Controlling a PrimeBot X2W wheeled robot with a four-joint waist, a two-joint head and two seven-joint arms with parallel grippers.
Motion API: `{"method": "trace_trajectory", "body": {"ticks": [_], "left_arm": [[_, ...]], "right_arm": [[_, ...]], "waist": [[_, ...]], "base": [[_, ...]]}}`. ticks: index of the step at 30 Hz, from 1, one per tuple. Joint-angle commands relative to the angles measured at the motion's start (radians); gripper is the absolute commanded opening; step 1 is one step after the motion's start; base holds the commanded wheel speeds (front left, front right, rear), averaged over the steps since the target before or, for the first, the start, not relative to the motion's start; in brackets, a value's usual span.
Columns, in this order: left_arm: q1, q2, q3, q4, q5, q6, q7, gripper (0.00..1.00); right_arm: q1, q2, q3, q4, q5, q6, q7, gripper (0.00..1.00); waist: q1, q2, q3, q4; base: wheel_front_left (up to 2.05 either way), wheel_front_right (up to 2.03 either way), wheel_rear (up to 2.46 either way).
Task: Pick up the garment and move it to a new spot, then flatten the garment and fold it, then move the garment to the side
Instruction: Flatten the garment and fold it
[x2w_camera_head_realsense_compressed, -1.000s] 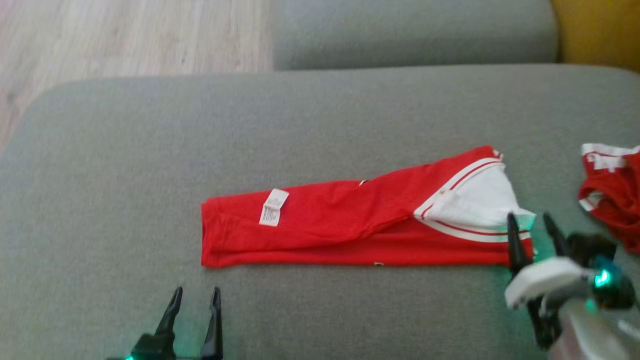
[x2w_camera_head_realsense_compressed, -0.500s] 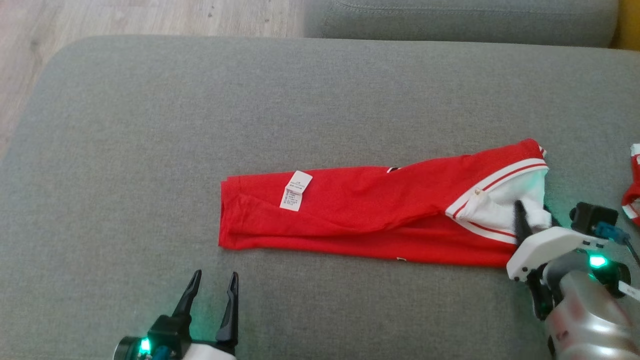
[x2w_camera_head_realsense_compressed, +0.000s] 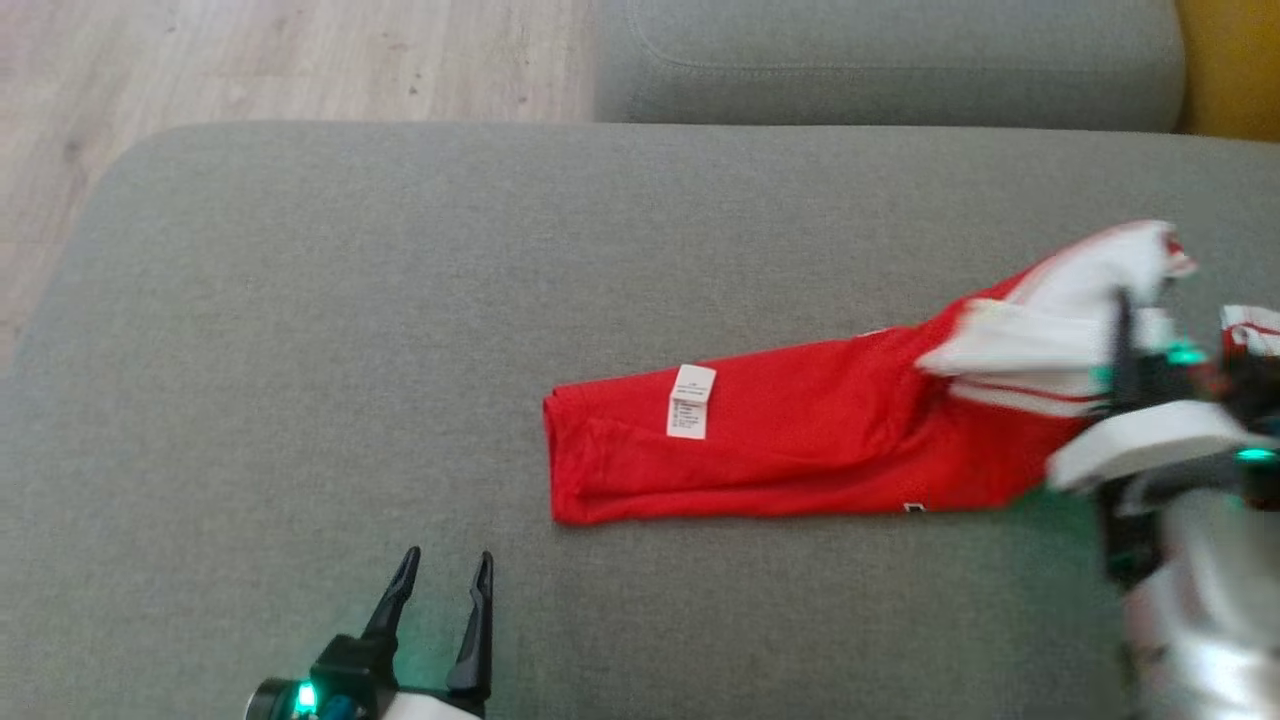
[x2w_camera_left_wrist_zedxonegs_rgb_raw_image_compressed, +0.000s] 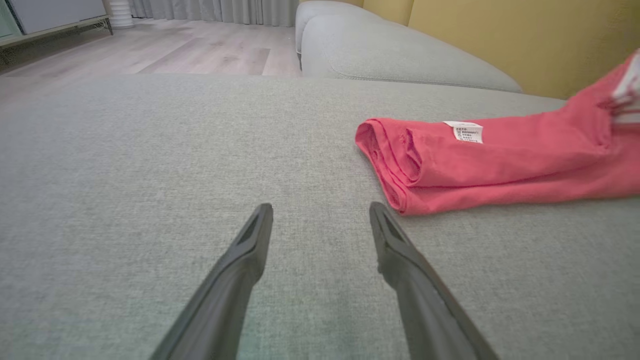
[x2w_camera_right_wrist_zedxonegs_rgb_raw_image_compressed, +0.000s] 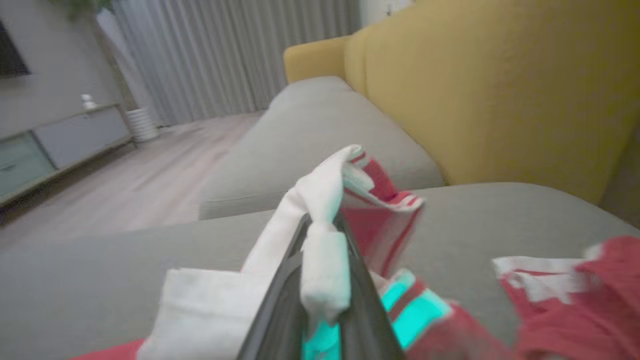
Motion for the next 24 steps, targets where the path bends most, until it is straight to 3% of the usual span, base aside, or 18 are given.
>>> {"method": "trace_trajectory", "body": {"ticks": [1, 9, 17, 18, 19, 20, 24], "left_arm": [[-0.010, 0.000, 0.023, -0.022, -0.005, 0.004, -0.008, 1.00], [-0.005, 0.000, -0.004, -0.006, 0.001, -0.006, -0.008, 1.00], [0.009, 0.000, -0.010, 0.009, 0.017, -0.016, -0.008, 1.00], [0.010, 0.000, -0.008, 0.010, 0.017, -0.016, -0.008, 1.00], [0.012, 0.000, -0.006, 0.011, 0.018, -0.017, -0.008, 1.00], [0.013, 0.000, -0.004, 0.012, 0.018, -0.017, -0.008, 1.00], [0.015, 0.000, 0.007, 0.007, 0.016, -0.015, -0.008, 1.00]], "right_arm": [[0.020, 0.027, 0.064, -0.055, 0.013, -0.001, -0.011, 0.00], [0.100, 0.096, 0.395, -0.183, 0.178, -0.001, -0.011, 0.00], [0.047, 0.115, 0.590, -0.121, 0.273, -0.001, -0.011, 0.00], [0.040, 0.116, 0.602, -0.109, 0.283, -0.001, -0.011, 0.11], [0.033, 0.116, 0.616, -0.106, 0.302, -0.001, -0.011, 0.72], [0.028, 0.116, 0.632, -0.116, 0.330, -0.001, -0.011, 1.00], [0.015, 0.117, 0.649, -0.146, 0.361, -0.001, -0.011, 1.00]], "waist": [[0.0000, -0.0001, -0.009, 0.010], [0.0000, -0.0001, -0.027, 0.111], [0.0000, -0.0001, -0.033, 0.270], [0.0000, -0.0001, -0.033, 0.282], [0.0000, -0.0001, -0.034, 0.292], [0.0000, -0.0001, -0.035, 0.298], [0.0000, -0.0001, -0.039, 0.295]], "base": [[0.00, 0.00, 0.00], [0.00, 0.00, 0.00], [0.00, 0.00, 0.00], [0.00, 0.00, 0.00], [0.00, 0.00, 0.00], [0.00, 0.00, 0.00], [0.00, 0.00, 0.00]]}}
